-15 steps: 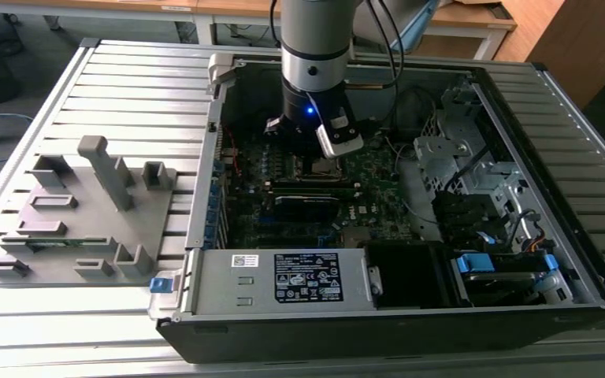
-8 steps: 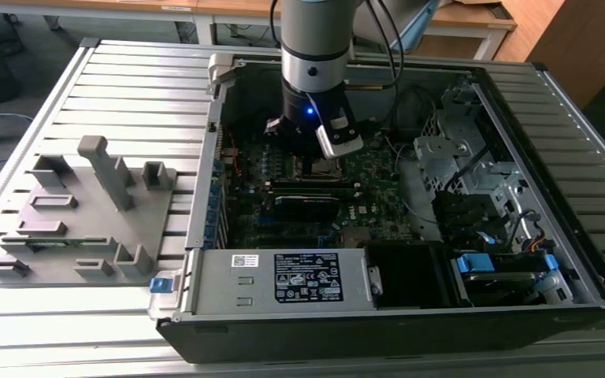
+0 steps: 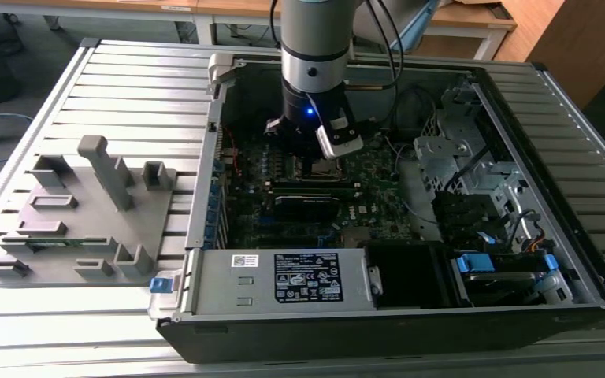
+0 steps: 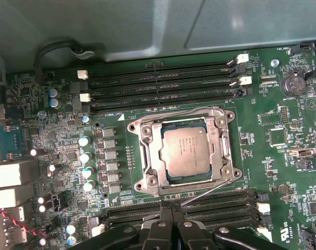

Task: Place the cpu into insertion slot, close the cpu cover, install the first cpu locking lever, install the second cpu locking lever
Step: 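Install the second cpu locking lever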

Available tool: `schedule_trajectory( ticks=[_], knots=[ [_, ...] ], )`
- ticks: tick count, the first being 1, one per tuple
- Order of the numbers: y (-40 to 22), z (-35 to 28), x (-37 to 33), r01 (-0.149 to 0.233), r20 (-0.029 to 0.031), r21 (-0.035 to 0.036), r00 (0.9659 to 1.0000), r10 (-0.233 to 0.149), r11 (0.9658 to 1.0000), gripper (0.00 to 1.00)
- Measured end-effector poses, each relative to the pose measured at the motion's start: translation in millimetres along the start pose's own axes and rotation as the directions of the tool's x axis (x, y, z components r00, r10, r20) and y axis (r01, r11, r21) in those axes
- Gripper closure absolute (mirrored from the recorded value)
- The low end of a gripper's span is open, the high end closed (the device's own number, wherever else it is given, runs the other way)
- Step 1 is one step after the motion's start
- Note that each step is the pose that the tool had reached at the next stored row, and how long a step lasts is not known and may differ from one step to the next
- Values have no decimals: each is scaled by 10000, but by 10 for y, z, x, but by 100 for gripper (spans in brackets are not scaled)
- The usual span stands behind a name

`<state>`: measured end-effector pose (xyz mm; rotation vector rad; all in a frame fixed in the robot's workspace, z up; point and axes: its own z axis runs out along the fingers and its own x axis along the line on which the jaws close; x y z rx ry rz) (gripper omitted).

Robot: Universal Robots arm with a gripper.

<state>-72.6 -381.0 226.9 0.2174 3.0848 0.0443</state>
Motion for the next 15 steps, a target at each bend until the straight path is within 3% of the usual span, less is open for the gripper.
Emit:
schedule_trajectory(
  ticks=[8,15],
  knots=[
    [-8,14,58,0,7,-2,10000,0,10000,89],
    [-18,94,108,0,7,-1,10000,0,10000,89]
  ],
)
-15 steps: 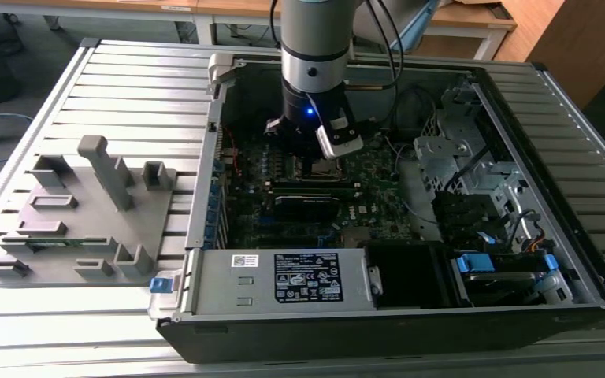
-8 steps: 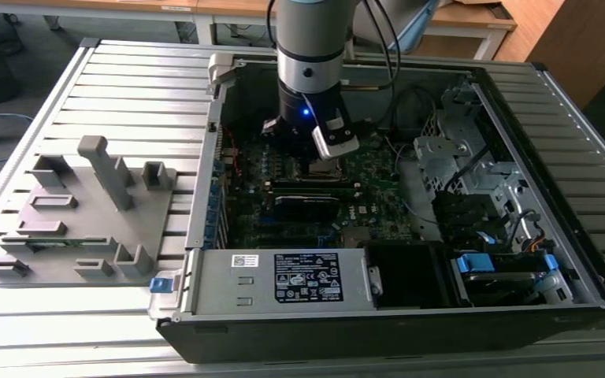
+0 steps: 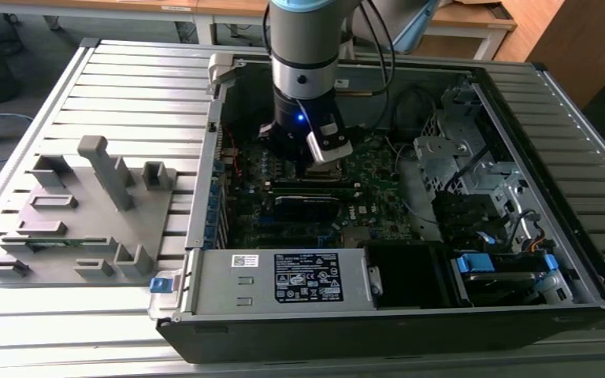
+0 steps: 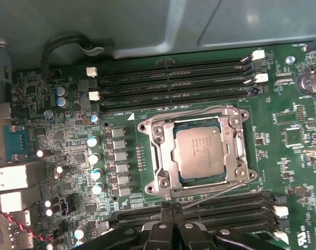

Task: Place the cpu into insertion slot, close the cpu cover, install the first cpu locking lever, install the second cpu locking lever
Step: 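Install the second cpu locking lever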

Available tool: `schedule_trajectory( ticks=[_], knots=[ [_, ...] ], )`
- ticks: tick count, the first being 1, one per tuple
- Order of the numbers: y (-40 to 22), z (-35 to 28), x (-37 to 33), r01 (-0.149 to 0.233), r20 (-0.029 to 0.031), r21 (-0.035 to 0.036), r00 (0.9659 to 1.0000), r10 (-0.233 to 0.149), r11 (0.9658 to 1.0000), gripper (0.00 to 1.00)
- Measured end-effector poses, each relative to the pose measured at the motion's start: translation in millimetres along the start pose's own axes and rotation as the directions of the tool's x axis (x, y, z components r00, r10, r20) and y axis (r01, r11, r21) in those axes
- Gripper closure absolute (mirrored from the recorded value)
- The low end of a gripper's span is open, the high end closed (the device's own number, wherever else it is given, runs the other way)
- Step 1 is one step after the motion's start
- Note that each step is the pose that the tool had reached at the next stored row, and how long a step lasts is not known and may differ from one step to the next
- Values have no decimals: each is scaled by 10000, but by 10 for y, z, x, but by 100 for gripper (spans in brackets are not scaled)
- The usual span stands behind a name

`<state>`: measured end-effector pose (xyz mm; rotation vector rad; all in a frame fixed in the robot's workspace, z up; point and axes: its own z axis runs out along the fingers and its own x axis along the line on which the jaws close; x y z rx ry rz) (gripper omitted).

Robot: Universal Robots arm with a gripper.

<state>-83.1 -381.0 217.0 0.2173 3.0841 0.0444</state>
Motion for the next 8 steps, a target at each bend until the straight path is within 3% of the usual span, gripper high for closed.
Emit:
schedule_trajectory(
  ticks=[8],
  knots=[
    [-1,7,3,0,0,1,10000,0,10000,89]
  ],
)
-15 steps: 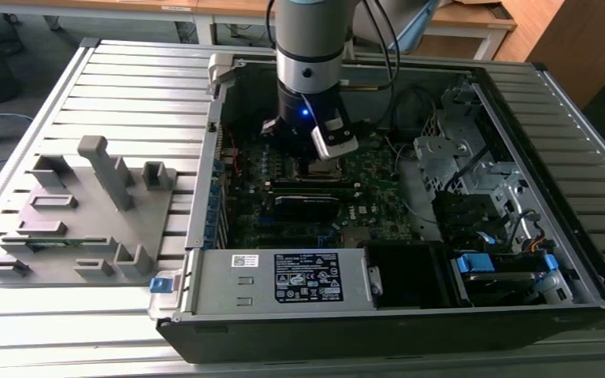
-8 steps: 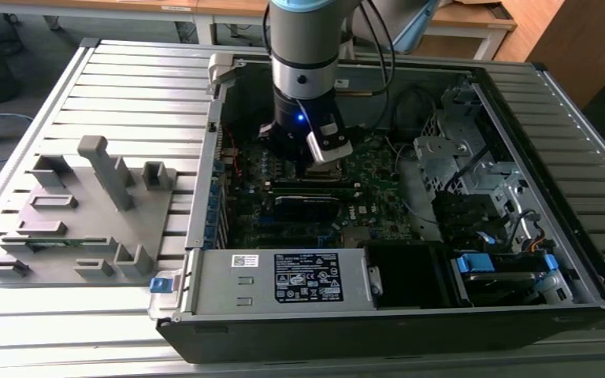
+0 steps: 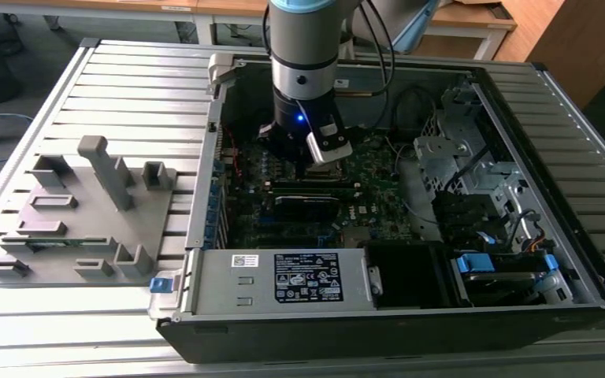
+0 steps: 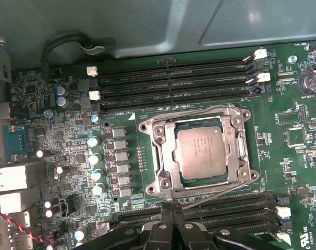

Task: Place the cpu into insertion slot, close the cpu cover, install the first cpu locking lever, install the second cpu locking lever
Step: 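Install the second cpu locking lever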

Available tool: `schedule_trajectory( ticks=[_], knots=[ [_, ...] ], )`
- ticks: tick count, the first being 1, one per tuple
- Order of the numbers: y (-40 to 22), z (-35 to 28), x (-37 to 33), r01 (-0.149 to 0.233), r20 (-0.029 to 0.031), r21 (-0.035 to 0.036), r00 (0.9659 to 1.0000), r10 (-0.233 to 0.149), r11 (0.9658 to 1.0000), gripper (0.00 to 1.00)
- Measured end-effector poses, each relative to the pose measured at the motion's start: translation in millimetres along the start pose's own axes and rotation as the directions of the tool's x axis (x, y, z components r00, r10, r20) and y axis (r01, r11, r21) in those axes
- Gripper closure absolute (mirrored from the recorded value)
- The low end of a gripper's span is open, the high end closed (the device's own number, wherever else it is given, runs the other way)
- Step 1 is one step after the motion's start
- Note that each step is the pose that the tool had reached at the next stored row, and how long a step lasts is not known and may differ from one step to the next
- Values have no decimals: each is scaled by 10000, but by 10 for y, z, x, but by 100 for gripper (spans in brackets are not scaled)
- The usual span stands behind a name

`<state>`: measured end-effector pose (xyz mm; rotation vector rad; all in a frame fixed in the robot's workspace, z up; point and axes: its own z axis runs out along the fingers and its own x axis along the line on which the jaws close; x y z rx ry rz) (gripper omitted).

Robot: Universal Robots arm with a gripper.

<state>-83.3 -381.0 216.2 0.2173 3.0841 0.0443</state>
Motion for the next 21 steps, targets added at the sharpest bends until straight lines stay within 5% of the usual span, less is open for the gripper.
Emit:
schedule_trajectory(
  ticks=[21],
  knots=[
    [-8,27,50,-1,5,-8,10000,1,10000,89]
  ],
)
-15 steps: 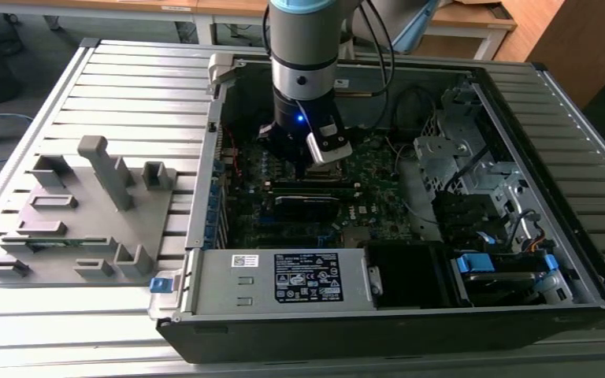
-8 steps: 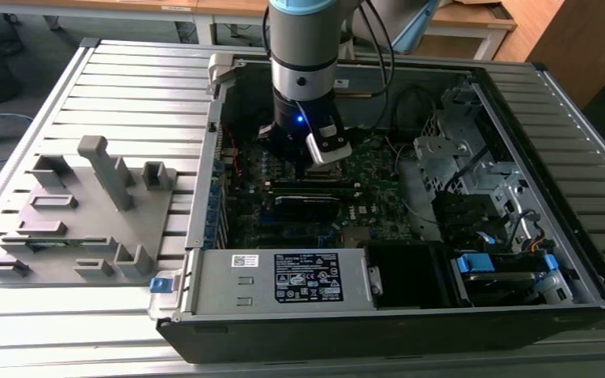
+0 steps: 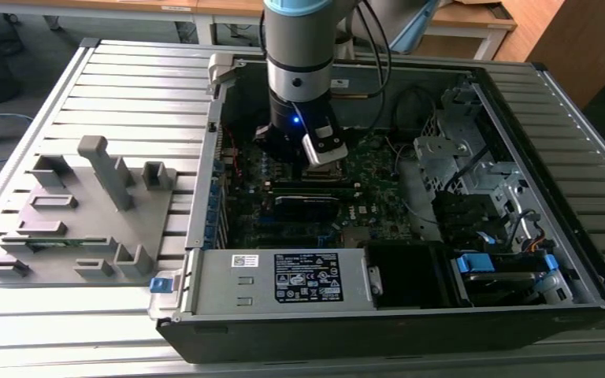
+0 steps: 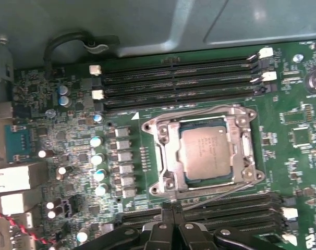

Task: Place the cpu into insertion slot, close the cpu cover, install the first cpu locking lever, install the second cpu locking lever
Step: 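Install the second cpu locking lever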

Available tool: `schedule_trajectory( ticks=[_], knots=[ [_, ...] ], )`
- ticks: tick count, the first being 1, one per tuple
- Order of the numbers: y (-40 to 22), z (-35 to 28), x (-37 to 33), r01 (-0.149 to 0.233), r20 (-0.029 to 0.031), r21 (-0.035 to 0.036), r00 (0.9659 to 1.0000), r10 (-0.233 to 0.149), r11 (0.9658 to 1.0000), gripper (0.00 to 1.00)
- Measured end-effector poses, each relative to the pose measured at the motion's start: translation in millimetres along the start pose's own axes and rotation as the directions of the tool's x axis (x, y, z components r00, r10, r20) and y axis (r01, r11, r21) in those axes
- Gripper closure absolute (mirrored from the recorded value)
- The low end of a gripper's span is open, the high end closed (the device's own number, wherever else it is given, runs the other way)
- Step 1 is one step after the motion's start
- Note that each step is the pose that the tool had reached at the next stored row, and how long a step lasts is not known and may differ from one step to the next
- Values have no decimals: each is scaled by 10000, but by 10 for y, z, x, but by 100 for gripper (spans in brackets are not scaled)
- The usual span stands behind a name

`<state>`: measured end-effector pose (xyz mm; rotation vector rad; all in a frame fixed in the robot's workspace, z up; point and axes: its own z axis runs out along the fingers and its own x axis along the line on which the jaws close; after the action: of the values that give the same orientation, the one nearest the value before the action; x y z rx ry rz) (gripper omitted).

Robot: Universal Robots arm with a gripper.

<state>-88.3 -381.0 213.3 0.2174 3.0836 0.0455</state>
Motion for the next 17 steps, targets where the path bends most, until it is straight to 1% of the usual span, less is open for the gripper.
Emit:
schedule_trajectory(
  ticks=[6,13,17],
  knots=[
    [-3,29,10,28,6,-6,10000,-28,10000,89],
    [-2,31,11,40,6,-8,10000,-40,10000,89],
    [-3,37,18,38,4,-36,10000,-38,10000,89]
  ],
)
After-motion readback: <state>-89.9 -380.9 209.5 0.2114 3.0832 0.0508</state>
